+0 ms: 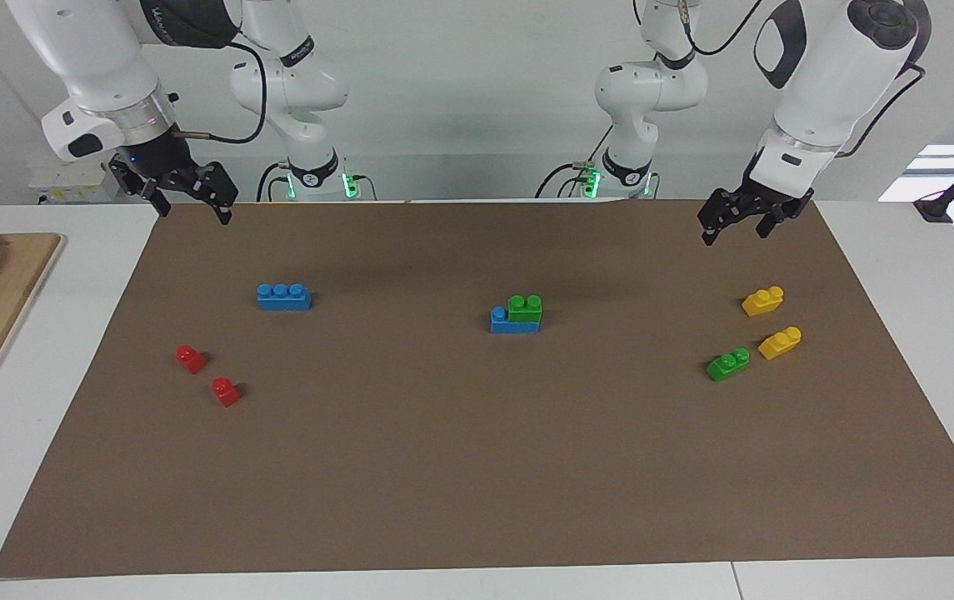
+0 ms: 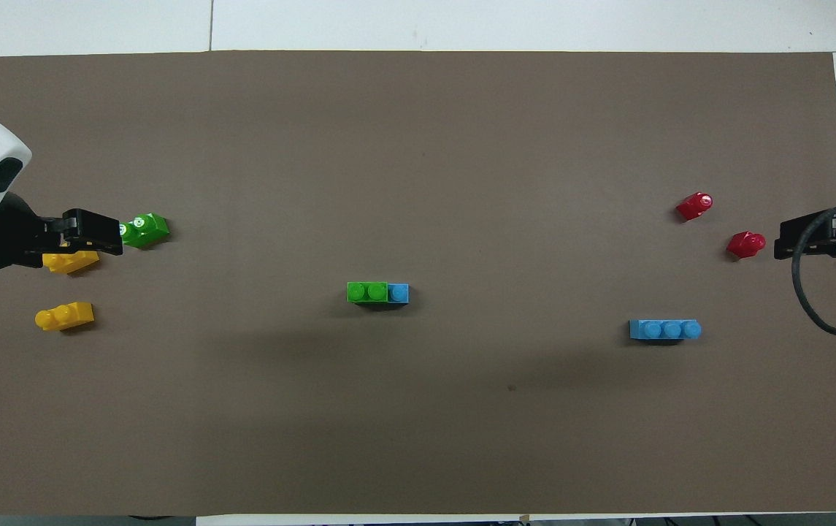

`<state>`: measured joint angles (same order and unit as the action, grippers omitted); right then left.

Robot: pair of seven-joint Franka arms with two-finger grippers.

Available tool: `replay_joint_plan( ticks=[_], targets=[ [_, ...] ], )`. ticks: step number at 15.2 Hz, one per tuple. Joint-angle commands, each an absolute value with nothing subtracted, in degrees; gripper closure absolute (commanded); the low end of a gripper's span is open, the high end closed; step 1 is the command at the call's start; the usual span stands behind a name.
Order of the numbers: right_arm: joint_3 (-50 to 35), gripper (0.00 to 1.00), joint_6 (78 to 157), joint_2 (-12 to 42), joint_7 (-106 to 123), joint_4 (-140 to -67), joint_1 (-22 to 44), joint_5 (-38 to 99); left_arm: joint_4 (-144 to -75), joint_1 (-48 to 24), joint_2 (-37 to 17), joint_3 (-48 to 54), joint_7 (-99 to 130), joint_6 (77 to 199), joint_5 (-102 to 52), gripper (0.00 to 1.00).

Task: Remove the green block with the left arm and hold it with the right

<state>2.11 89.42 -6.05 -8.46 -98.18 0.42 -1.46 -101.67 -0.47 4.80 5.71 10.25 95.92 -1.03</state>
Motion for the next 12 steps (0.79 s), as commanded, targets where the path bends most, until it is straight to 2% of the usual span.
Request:
replay_joint_plan(
  ticks=[1, 12],
  targets=[
    [1.7, 0.0, 88.9, -6.2, -8.5, -97.7, -0.2, -1.5, -103.3, -0.5, 6.1, 5.4, 9.5, 97.4, -1.8, 0.0],
    [1.7, 0.0, 88.9, -6.2, -8.5, -97.7, -0.3, -1.5, -104.7, -0.6, 6.7, 5.3, 9.3, 97.8, -1.8, 0.0]
  ],
)
